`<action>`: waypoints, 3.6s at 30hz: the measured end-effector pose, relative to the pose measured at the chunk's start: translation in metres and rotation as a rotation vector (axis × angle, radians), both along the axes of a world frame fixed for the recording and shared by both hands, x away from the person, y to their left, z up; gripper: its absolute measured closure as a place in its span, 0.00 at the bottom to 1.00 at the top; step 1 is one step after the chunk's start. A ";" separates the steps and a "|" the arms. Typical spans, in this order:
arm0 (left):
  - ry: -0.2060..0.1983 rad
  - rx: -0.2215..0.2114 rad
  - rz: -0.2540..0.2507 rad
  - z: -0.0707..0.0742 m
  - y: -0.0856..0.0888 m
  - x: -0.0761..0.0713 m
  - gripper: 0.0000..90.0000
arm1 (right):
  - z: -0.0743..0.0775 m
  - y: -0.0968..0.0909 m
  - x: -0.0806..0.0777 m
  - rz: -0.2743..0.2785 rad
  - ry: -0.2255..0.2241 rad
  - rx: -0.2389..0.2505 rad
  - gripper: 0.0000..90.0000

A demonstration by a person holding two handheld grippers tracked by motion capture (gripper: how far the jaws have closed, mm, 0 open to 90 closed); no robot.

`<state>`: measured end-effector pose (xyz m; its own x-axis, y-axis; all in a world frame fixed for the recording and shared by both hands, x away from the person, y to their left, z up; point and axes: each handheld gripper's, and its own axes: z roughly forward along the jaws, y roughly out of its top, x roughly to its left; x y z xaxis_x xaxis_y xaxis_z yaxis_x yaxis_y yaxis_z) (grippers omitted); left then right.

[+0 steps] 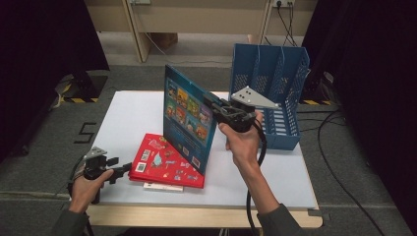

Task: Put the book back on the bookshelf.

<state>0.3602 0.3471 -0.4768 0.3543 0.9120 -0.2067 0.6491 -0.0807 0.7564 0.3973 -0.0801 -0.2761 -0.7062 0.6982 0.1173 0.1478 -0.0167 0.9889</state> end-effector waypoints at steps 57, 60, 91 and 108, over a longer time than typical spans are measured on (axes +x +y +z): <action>-0.016 0.184 0.018 -0.026 0.018 0.001 0.24 | -0.130 0.052 -0.009 -0.005 -0.012 -0.097 0.82; -0.016 0.184 0.019 -0.026 0.018 0.001 0.24 | -0.130 0.052 -0.008 -0.001 -0.017 -0.097 0.82; -0.019 0.185 0.021 -0.026 0.018 0.001 0.23 | -0.121 0.049 0.001 0.066 0.004 -0.068 0.91; -0.021 0.184 0.023 -0.026 0.017 0.001 0.23 | -0.103 0.030 0.001 0.044 -0.048 -0.107 0.92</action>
